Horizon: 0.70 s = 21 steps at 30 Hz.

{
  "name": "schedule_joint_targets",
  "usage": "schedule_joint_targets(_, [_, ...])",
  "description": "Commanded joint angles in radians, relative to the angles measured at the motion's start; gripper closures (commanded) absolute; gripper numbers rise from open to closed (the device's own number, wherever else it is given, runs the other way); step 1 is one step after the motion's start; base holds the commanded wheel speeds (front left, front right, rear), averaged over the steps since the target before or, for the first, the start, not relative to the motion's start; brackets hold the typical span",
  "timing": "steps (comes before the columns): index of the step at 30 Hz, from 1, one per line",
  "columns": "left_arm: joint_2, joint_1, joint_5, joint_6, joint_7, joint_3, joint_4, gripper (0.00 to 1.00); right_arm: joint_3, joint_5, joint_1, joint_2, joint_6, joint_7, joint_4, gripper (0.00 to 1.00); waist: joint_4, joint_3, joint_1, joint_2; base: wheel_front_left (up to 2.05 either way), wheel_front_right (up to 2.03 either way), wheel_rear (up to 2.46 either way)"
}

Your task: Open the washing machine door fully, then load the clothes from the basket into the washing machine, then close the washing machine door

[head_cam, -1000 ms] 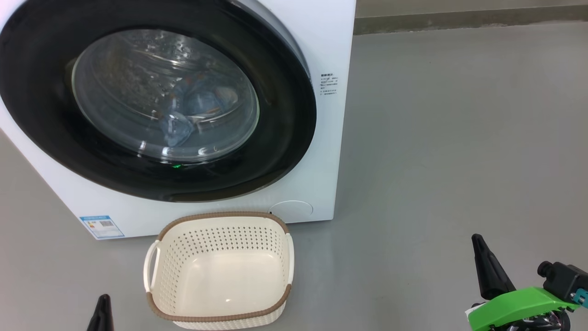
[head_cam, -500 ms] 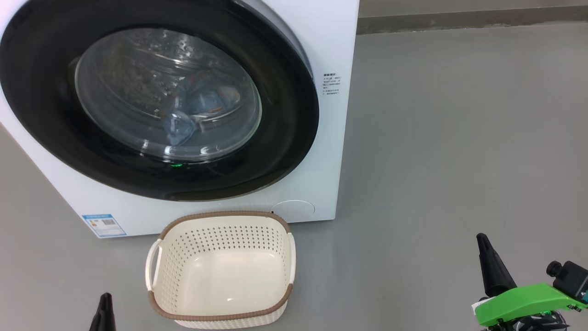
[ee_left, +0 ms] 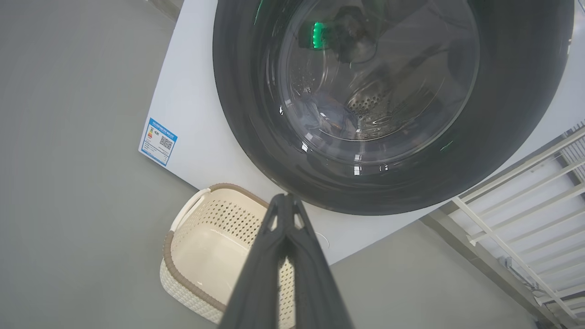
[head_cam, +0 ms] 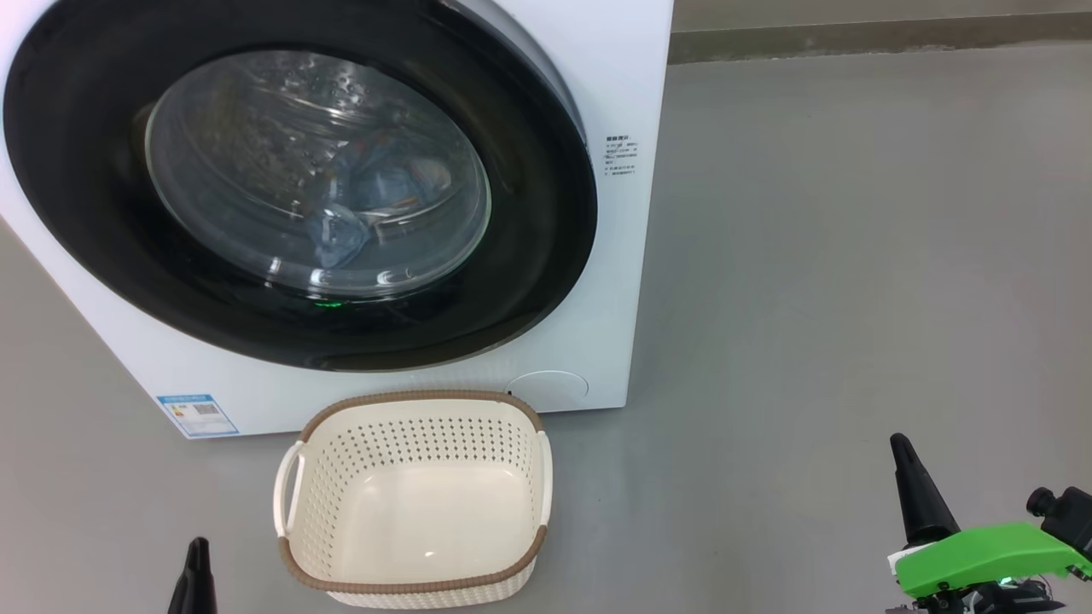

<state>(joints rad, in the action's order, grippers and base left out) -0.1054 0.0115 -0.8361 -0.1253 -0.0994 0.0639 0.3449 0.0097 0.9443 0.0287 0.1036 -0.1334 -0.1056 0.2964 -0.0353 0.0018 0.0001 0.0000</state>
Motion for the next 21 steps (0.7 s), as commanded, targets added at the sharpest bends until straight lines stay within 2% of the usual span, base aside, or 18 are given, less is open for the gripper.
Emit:
schedule_joint_targets(1, [-0.009,-0.052,-0.029,-0.002,0.007,0.02,-0.035,1.0,-0.003,0.031,0.044,0.009,0.001,0.008,-0.029,1.0,0.001,0.0,0.0,0.0,0.0,0.0,0.0])
schedule_joint_targets(21, [0.009,-0.07,-0.231,-0.003,0.063,0.029,-0.053,1.0,-0.034,0.204,0.053,-0.007,0.002,0.064,-0.036,1.0,0.01,0.0,0.0,0.0,0.0,0.0,0.0])
